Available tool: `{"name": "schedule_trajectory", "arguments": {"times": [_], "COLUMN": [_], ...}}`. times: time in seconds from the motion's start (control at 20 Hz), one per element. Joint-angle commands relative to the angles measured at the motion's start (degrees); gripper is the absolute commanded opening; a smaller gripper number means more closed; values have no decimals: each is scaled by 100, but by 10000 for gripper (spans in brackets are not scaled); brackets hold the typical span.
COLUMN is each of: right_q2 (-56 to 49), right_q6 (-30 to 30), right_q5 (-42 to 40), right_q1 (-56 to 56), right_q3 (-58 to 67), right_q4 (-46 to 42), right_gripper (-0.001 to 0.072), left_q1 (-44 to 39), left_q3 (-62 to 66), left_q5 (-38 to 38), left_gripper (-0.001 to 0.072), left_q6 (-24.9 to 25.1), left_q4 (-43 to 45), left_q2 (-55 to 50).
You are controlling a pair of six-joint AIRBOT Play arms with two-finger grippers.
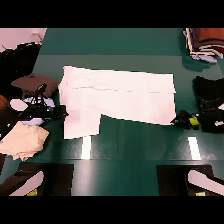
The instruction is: Fold the shirts.
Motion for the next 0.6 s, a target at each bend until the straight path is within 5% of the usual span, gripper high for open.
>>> {"name": "schedule_trajectory", "arguments": {"times": [0.0,0.05,0.1,0.3,0.55], "right_q2": [-258,-219,-162,501,1770], "right_q6": [-2,-7,-7,-7,-4], "right_q5": [-345,-361,-361,-11,1158], "right_q1": [409,494,533,474,175], "right_q3": [210,260,271,267,264], "right_q4": [-59,-131,-212,-925,-1891], "right_gripper": [148,46,19,18,18], "left_q1": [4,4,4,4,-103], "left_q3": [7,44,94,188,184], "left_q5": [-201,-372,-509,-841,-2461], "left_gripper": [26,25,25,25,25], "left_q6": [-9,-50,-92,-549,-614], "left_q4": [166,323,444,1172,1294], "left_q2": [4,4,11,949,2164]}}
